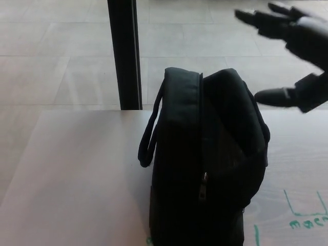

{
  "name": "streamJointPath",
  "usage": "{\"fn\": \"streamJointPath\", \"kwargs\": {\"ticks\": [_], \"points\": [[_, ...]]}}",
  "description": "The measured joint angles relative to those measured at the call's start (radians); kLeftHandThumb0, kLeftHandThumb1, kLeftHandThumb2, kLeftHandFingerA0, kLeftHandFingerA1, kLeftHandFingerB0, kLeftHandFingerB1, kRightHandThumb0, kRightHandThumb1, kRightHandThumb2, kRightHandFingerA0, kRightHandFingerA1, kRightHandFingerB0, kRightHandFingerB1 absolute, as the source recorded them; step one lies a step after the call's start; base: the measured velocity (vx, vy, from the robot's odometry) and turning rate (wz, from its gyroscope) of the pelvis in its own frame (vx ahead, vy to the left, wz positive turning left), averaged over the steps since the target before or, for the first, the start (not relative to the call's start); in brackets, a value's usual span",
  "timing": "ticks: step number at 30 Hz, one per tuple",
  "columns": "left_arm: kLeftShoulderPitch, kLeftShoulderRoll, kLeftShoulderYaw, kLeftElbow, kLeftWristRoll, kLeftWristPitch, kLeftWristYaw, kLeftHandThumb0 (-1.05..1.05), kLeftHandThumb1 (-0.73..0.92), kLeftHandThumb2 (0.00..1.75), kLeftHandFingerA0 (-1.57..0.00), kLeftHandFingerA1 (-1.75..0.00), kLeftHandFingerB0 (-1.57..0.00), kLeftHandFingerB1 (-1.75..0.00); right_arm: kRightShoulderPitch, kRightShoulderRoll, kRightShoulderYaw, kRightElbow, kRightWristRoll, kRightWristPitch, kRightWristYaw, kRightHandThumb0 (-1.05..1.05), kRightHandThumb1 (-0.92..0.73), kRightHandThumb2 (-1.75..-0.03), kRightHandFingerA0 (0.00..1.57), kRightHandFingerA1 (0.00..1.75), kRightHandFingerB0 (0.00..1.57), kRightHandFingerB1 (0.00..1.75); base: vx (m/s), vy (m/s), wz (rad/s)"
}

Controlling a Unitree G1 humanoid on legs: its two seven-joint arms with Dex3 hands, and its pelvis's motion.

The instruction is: The robot uses its right hand to pick up the cube kept on the middle of the desk and put it inside the bag next to it

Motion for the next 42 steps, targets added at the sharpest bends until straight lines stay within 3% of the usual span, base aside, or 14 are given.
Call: {"fn": "streamJointPath", "kwargs": {"ticks": [2, 3, 5, 6, 14, 18, 19, 21, 22, 35, 37, 38, 40, 42], "points": [[0.000, 0.000, -0.004, -0.004, 0.001, 0.000, 0.001, -0.70, 0.80, 0.63, -0.20, -0.52, -0.13, -0.37, 0.003, -0.028, -0.064, -0.009, 0.025, 0.008, 0.010, -0.82, -0.66, -0.83, 0.00, 0.00, 0.00, 0.13, 0.00, 0.000, 0.00], [0.003, 0.000, -0.003, -0.008, 0.001, 0.000, 0.001, -0.39, 0.54, 1.11, -0.03, -0.52, 0.00, -0.50, 0.011, -0.043, -0.099, -0.012, 0.036, 0.012, 0.013, -0.83, -0.77, -0.63, 0.00, 0.00, 0.00, 0.18, 0.00, 0.000, 0.00], [0.005, 0.000, -0.003, -0.013, 0.001, 0.000, 0.001, -0.38, 0.54, 1.11, -0.04, -0.52, -0.01, -0.50, 0.039, -0.065, -0.163, -0.026, 0.055, 0.018, 0.017, -0.91, -0.61, -0.94, 0.00, 0.13, 0.15, 0.10, 0.00, 0.000, 0.00], [0.006, 0.000, -0.004, -0.015, 0.001, 0.001, 0.001, -0.71, 0.82, 0.64, -0.23, -0.52, -0.15, -0.37, 0.061, -0.070, -0.196, -0.036, 0.063, 0.021, 0.017, -0.63, -0.61, -0.75, 0.02, 0.32, 0.12, 0.33, 0.00, 0.000, 0.00], [0.014, 0.000, -0.012, -0.027, 0.001, 0.002, 0.001, -0.70, 0.83, 0.64, -0.21, -0.52, -0.14, -0.37, 0.288, -0.029, -0.448, -0.092, 0.131, 0.025, 0.014, -0.37, -0.61, -0.59, 0.21, 0.44, 0.30, 0.33, 0.00, 0.000, 0.00], [0.016, -0.001, -0.014, -0.030, 0.001, 0.003, 0.001, -0.71, 0.82, 0.64, -0.21, -0.50, -0.13, -0.36, 0.436, 0.022, -0.569, -0.070, 0.162, -0.004, 0.002, -0.44, -0.61, -0.59, 0.24, 0.44, 0.32, 0.31, 0.00, 0.000, 0.00], [0.018, -0.001, -0.014, -0.032, 0.001, 0.003, 0.001, -0.39, 0.52, 1.10, -0.04, -0.53, -0.01, -0.50, 0.478, 0.038, -0.602, -0.058, 0.170, -0.014, -0.002, -0.48, -0.59, -0.58, 0.26, 0.45, 0.31, 0.31, 0.00, 0.000, 0.00], [0.018, -0.001, -0.015, -0.033, 0.002, 0.003, 0.001, -0.38, 0.52, 1.11, -0.03, -0.52, 0.00, -0.49, 0.565, 0.068, -0.667, -0.022, 0.185, -0.035, -0.015, -0.55, -0.60, -0.60, 0.25, 0.50, 0.33, 0.33, 0.00, 0.000, 0.00], [0.019, -0.001, -0.016, -0.033, 0.002, 0.003, 0.001, -0.71, 0.81, 0.63, -0.21, -0.51, -0.14, -0.37, 0.603, 0.082, -0.694, -0.002, 0.189, -0.045, -0.021, -0.61, -0.58, -0.57, 0.28, 0.55, 0.33, 0.35, 0.00, 0.000, 0.00], [0.027, -0.001, -0.020, -0.033, 0.002, 0.003, 0.002, -0.75, 0.65, 0.90, -0.16, -0.54, -0.10, -0.45, 0.992, 0.191, -0.924, 0.333, 0.225, -0.215, -0.145, -0.74, -0.51, -0.88, 0.21, 0.61, 0.19, 0.49, 0.00, 0.000, 0.00], [0.026, -0.001, -0.020, -0.028, 0.002, 0.003, 0.002, -0.72, 0.81, 0.64, -0.21, -0.51, -0.12, -0.36, 1.026, 0.203, -0.946, 0.394, 0.228, -0.244, -0.174, -0.70, -0.66, -0.60, 0.18, 0.57, 0.21, 0.39, 0.00, 0.000, 0.00], [0.026, -0.001, -0.020, -0.028, 0.002, 0.003, 0.002, -0.38, 0.53, 1.10, -0.03, -0.51, -0.01, -0.50, 1.037, 0.207, -0.956, 0.421, 0.230, -0.254, -0.185, -0.70, -0.67, -0.60, 0.15, 0.57, 0.20, 0.39, 0.00, 0.000, 0.00], [0.027, -0.001, -0.020, -0.029, 0.002, 0.003, 0.002, -0.39, 0.52, 1.10, -0.03, -0.51, -0.01, -0.50, 1.058, 0.212, -0.983, 0.486, 0.237, -0.277, -0.211, -0.74, -0.68, -0.61, 0.15, 0.60, 0.23, 0.39, 0.00, 0.000, 0.00], [0.030, -0.001, -0.020, -0.031, 0.002, 0.003, 0.002, -0.78, 0.65, 0.90, -0.16, -0.53, -0.11, -0.45, 1.071, 0.213, -1.011, 0.551, 0.251, -0.294, -0.229, -0.75, -0.69, -0.62, 0.19, 0.62, 0.23, 0.40, 0.00, 0.000, 0.00]]}}
